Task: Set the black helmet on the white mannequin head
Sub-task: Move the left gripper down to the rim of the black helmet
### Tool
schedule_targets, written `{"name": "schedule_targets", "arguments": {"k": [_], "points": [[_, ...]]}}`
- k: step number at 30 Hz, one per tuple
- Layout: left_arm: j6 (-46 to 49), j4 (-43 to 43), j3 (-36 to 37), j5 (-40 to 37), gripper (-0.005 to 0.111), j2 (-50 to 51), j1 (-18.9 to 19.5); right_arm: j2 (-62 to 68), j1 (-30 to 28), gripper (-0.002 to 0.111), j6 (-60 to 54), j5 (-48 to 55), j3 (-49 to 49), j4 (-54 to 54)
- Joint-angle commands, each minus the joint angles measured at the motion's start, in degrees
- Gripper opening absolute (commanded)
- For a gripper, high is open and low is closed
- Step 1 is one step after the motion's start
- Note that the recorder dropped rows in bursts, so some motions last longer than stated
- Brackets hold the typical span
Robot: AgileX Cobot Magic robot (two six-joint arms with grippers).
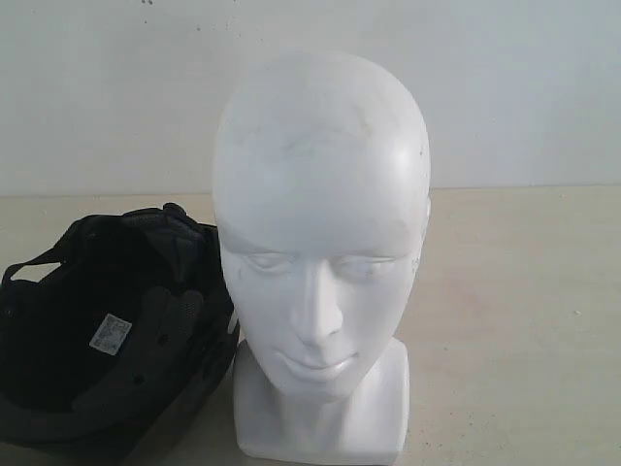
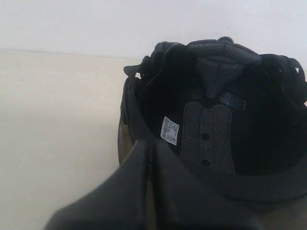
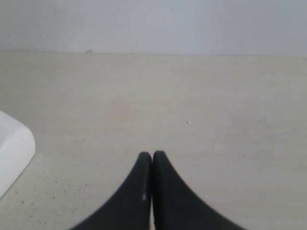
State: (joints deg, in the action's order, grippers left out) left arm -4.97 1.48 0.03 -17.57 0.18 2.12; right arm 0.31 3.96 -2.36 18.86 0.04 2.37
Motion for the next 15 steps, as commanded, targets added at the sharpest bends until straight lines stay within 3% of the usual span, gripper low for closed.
{"name": "schedule_targets", "arguments": {"k": [1, 9, 13, 15], "points": [[0.1, 0.2, 0.0, 0.0, 0.004, -0.2, 0.2, -0.3, 0.2, 0.0, -0.1, -0.4, 0.0, -0.1], [-0.3, 0.1, 0.0, 0.0, 0.004, -0.2, 0.1, -0.3, 0.2, 0.0, -0.1, -0.4, 0.0, -0.1], [-3.2, 5.3, -7.5, -1.2, 0.004, -0.2, 0.1, -0.3, 0.2, 0.0, -0.1, -0.4, 0.0, -0.1], [-3.2, 6.4, -16.3, -7.5, 0.004, -0.2, 0.1, -0.3, 0.2, 0.0, -0.1, -0.4, 0.0, -0.1]]}}
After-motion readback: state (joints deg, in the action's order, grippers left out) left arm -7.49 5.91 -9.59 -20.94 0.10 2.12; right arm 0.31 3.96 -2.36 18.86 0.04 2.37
